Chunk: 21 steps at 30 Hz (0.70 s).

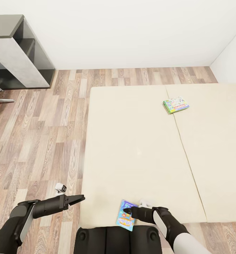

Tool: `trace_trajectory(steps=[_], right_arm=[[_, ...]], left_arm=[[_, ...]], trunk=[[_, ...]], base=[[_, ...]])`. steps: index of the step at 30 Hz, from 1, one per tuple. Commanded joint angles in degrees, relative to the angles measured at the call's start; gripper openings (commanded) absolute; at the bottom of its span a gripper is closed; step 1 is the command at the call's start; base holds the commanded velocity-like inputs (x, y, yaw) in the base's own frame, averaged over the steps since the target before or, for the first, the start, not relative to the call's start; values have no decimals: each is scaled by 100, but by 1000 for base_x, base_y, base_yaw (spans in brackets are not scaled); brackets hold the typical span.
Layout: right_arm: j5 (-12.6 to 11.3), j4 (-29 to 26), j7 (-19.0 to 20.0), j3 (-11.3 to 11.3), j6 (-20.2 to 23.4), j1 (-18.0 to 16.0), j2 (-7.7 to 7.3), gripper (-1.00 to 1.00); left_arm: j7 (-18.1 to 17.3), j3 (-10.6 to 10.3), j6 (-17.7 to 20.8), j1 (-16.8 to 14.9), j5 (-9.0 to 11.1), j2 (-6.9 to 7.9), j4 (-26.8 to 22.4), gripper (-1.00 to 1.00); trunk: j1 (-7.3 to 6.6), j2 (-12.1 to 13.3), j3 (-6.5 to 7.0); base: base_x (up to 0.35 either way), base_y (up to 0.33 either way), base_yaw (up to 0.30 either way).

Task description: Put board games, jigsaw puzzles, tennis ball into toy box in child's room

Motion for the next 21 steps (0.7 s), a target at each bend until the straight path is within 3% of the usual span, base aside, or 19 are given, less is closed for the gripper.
trace_trajectory(steps=[1, 21], right_arm=[[-39, -8, -3, -5, 43, 0, 11, 100], [-30, 0, -7, -5, 17, 0, 69, 100]], left_arm=[[-20, 0, 61, -1, 0, 1, -2, 100], [-20, 0, 58, -1, 0, -3, -2, 100]], trunk=[[3, -8, -6], [3, -8, -6]], base=[[0, 0, 0], [0, 0, 0]])
